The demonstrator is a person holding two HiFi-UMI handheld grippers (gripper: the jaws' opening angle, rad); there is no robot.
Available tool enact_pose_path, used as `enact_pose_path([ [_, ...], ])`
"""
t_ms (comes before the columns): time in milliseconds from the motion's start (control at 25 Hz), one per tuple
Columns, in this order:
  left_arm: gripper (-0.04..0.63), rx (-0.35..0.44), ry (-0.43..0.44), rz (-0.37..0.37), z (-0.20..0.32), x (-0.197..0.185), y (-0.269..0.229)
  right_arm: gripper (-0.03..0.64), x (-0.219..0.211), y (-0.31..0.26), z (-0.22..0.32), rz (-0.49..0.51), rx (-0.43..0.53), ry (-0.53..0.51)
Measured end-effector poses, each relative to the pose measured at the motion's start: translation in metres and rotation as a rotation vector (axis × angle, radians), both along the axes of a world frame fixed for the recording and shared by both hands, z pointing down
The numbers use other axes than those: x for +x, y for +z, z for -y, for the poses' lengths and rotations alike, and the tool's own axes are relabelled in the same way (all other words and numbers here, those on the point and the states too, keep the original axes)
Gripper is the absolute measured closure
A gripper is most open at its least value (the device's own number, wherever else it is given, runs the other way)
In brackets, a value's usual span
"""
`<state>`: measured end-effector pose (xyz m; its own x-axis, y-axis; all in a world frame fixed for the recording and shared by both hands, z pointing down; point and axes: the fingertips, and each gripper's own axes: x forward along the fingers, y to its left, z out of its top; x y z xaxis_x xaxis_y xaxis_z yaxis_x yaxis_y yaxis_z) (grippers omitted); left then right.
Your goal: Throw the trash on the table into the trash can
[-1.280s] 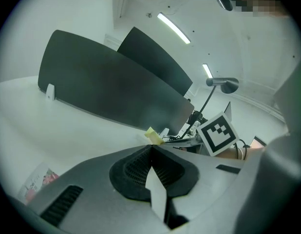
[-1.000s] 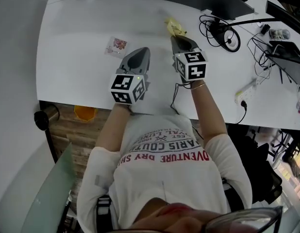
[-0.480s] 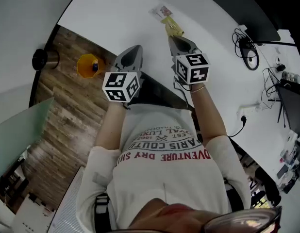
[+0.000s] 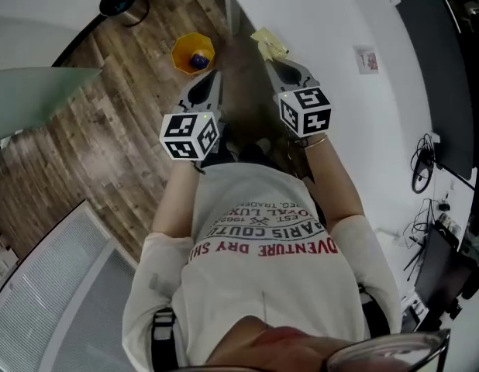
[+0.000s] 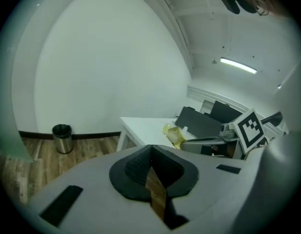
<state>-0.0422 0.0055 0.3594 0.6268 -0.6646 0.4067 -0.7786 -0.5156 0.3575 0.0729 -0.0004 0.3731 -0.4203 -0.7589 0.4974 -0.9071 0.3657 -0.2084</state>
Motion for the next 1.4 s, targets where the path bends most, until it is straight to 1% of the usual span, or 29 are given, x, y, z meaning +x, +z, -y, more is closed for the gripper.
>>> enact_pose_path([
  [80, 0.572, -0.035, -0.084, 0.010, 0.013, -0.045, 0.014, 0.589, -0.046, 0.014, 0.023, 0.011, -0.026, -0.080],
  [160, 0.572, -0.064, -0.146, 0.016, 0.033, -0.086, 0.029, 0.589, -0.089, 0.032, 0.049, 0.018, -0.045, -0.140],
  [240, 0.572, -0.090, -0.184, 0.020, 0.057, -0.123, 0.047, 0.589, -0.126, 0.054, 0.076, 0.016, -0.067, -0.177],
  [360, 0.572, -0.142, -0.233, 0.033, 0.087, -0.174, 0.081, 0.589, -0.176, 0.101, 0.106, 0.010, -0.128, -0.228],
  [480, 0.572, -0.186, -0.261, 0.037, 0.113, -0.207, 0.120, 0.589, -0.209, 0.159, 0.130, -0.003, -0.204, -0.258],
  [600, 0.572, -0.238, -0.270, 0.024, 0.133, -0.224, 0.169, 0.589, -0.227, 0.225, 0.151, -0.016, -0.284, -0.262],
  [760, 0.572, -0.315, -0.262, 0.018, 0.144, -0.232, 0.241, 0.589, -0.243, 0.312, 0.164, -0.017, -0.385, -0.266],
  [960, 0.572, -0.367, -0.260, 0.003, 0.148, -0.240, 0.338, 0.589, -0.260, 0.421, 0.173, -0.034, -0.433, -0.302],
  [1080, 0.572, -0.394, -0.267, 0.011, 0.148, -0.247, 0.392, 0.589, -0.268, 0.484, 0.175, -0.035, -0.462, -0.320],
  [1240, 0.572, -0.428, -0.290, 0.020, 0.135, -0.256, 0.438, 0.589, -0.275, 0.546, 0.167, -0.064, -0.495, -0.341],
  [1400, 0.572, -0.436, -0.316, 0.026, 0.130, -0.267, 0.463, 0.588, -0.276, 0.582, 0.171, -0.102, -0.507, -0.317],
])
